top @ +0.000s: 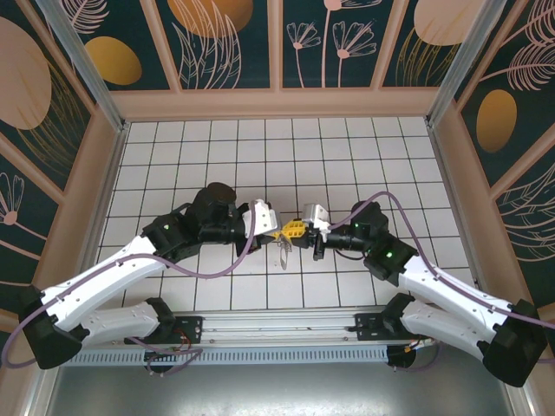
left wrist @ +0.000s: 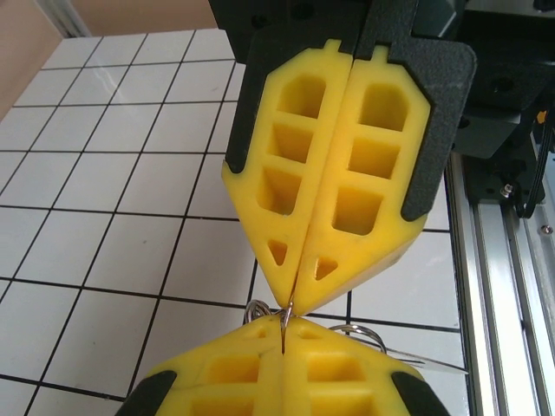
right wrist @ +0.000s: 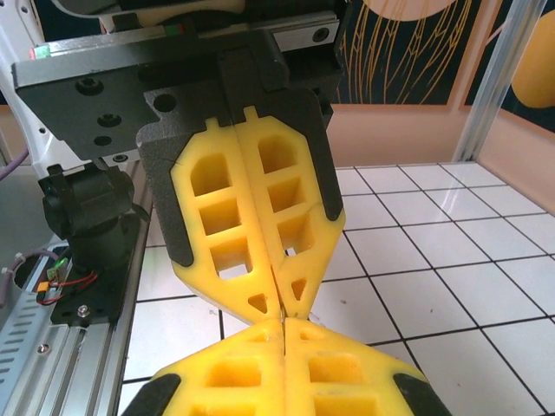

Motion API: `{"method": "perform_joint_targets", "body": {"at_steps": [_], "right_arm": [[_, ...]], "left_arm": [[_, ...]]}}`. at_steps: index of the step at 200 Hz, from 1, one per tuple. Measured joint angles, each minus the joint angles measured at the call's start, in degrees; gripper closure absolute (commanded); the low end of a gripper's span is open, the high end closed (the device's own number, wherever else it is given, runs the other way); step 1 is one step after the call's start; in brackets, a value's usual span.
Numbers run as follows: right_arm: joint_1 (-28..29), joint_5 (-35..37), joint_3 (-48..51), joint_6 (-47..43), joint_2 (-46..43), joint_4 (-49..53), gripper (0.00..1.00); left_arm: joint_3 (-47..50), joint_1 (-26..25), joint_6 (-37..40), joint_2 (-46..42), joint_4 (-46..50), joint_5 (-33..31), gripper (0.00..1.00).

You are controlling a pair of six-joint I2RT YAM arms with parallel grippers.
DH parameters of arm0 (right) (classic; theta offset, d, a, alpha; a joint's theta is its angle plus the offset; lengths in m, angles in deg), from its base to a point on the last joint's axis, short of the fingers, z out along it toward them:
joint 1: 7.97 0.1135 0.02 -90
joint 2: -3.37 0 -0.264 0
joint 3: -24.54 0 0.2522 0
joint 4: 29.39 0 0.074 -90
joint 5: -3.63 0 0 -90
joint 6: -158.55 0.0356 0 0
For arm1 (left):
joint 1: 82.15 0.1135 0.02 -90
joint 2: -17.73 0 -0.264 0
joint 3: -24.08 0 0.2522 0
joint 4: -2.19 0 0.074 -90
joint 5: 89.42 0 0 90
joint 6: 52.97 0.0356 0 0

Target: Put the keys on the keyring

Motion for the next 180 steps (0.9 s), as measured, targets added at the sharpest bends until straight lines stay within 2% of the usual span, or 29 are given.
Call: {"method": "perform_joint_targets", "body": {"at_steps": [26,47,64,118,148,180], "right_arm": [[0.0,-0.8,1.2,1.0,-1.0,-2.6,1.0],[-0.1,-1.4,2.1,2.1,-1.7,-5.0,1.0],[-0.3,-2.1,2.8,3.2,-2.0,-6.4,1.0],[-2.7,-5.8,5.9,8.0,-3.4,-13.1,1.0],[-3.6,-8.3,7.5,11.2,-3.9,-19.1,1.0],[-3.9,-10.1,8.4,13.5,-3.9,-22.4,1.0]], "left_arm": [[0.8,0.0,-0.5,-1.1,-1.3,1.1,1.0],[2.6,0.0,-1.6,-2.9,-4.1,2.0,0.87],[4.1,-0.1,-2.5,-4.2,-6.1,2.6,0.81],[8.0,-0.1,-6.1,-6.5,-12.0,3.7,0.79],[8.8,-0.1,-7.8,-7.2,-14.7,4.6,0.71],[9.2,-0.1,-8.7,-7.8,-17.1,5.8,0.71]]}}
